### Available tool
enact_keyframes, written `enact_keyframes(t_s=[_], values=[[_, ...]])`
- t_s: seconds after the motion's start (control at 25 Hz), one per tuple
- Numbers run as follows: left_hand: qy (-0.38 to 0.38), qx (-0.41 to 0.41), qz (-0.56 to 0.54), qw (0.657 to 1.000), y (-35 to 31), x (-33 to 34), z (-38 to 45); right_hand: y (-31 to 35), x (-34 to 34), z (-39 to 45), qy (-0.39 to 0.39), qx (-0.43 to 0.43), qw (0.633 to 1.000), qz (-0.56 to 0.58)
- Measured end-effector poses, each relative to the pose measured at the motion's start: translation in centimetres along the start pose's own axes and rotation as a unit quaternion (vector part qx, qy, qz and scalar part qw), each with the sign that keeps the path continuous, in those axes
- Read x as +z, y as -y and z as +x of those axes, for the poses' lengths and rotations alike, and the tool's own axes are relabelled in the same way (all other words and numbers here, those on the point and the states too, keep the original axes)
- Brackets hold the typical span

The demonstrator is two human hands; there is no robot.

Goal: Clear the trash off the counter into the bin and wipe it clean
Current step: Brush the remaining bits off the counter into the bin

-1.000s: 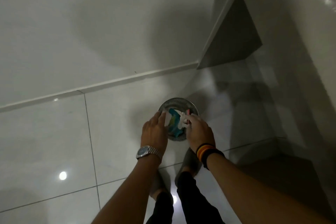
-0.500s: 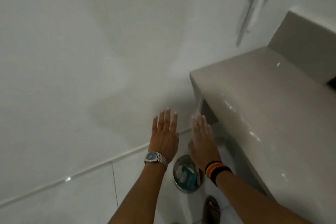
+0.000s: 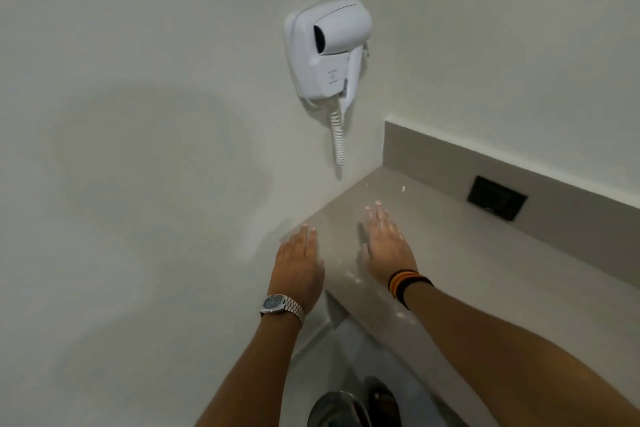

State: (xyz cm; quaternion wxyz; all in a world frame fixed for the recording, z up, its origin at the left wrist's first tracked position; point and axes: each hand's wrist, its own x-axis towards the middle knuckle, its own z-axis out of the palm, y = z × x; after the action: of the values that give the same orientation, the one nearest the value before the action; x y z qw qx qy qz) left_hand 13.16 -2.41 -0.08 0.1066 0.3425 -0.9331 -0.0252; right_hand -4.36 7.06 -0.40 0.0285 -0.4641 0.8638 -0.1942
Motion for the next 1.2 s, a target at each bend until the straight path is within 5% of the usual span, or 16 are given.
enact_keyframes(t_s=[0.36,0.68,0.96,1.2], values=[[0.119,0.002,-0.041,0.992,-4.7,9.1,21.2,-14.1,2.0,17.8,0.069,0.113,0.991,-0.027],[0.121,-0.085,-0.051,0.988,-8.3,16.7,35.8,-17.9,7.6,28.0,0.148,0.077,0.983,-0.078],[0.134,-0.064,0.002,0.989,-9.0,18.0,36.6,-17.5,8.2,27.6,0.128,0.045,0.981,-0.136],[0.147,-0.046,-0.043,0.987,-5.8,12.9,27.2,-12.1,4.7,20.7,0.101,0.034,0.993,-0.054]])
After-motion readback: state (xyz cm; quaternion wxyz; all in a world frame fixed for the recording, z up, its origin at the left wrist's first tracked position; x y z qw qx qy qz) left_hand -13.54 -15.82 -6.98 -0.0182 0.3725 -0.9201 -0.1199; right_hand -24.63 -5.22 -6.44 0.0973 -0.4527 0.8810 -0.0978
